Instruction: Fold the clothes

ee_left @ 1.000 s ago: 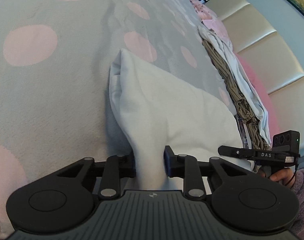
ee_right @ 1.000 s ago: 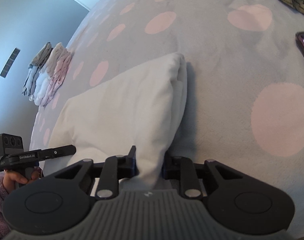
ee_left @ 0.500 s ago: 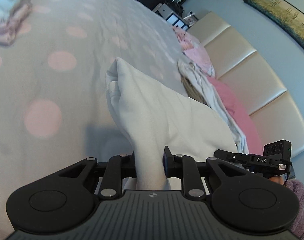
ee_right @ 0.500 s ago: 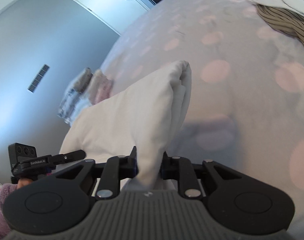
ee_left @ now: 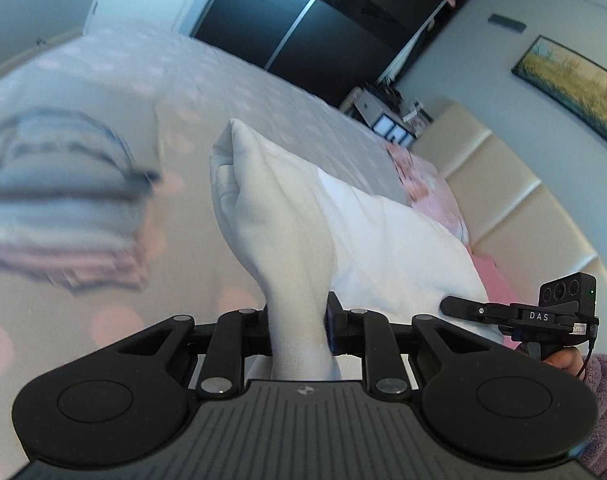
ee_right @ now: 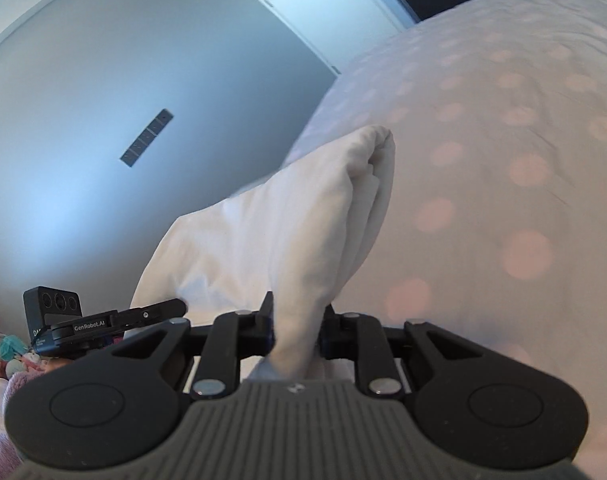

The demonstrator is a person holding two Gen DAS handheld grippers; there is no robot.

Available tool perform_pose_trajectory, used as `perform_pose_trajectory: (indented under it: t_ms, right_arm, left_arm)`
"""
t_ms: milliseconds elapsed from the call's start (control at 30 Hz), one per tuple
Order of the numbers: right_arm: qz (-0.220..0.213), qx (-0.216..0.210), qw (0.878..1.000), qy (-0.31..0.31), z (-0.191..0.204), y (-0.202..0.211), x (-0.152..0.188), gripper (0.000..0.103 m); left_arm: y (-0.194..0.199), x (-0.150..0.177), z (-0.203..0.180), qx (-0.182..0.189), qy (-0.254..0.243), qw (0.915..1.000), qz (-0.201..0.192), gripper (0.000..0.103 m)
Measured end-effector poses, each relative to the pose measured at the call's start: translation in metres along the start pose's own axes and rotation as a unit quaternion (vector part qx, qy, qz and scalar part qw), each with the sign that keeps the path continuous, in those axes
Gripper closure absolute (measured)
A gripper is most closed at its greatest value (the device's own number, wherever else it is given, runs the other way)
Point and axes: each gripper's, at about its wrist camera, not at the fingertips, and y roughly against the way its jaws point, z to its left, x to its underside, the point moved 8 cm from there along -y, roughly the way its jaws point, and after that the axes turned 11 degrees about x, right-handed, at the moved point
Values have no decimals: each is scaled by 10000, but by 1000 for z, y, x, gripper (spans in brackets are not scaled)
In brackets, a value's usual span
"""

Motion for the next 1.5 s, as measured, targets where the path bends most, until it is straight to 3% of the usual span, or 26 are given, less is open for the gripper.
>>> perform_pose_trajectory:
  t_ms: [267,467,700,900,1100,1300,1433,1467,1500]
  right_arm:
    - [129,-282,9995,91,85,-115,-82,82]
    - [409,-291,9987,84,119,-201,-120,82]
    - [718,-206,9972,-41,120,-285,-129,82]
    - [868,18,9960,-198,98,-341,-121,81]
    - [951,11,9939,-561,72,-372,-106,81]
    - [898,74,9942,-593,68,-381,-102,80]
    - [773,219,9968,18,78,-360,-110,59]
    - [622,389,9969,268,79,-353,-115,53]
    - [454,582,9961,485,77,-345,-120,52]
  left_arm:
    - [48,-96,80,-308,132,9979,-557,85]
    - [57,-144,144,-561,318,9959,-632,85]
    - [47,-166,223,-748,457,9947,-537,85]
    - [20,-158,285,-843,730,9923,-530,85]
    - [10,-143,330,-691,1014,9897,-739,84]
    - [6,-141,333,-901,1000,9877,-800,80]
    - [20,-147,312,-1165,647,9881,-764,70]
    - [28,-149,307,-1393,568,9853,-807,62]
    - [38,-152,302,-1644,475,9814,-874,59]
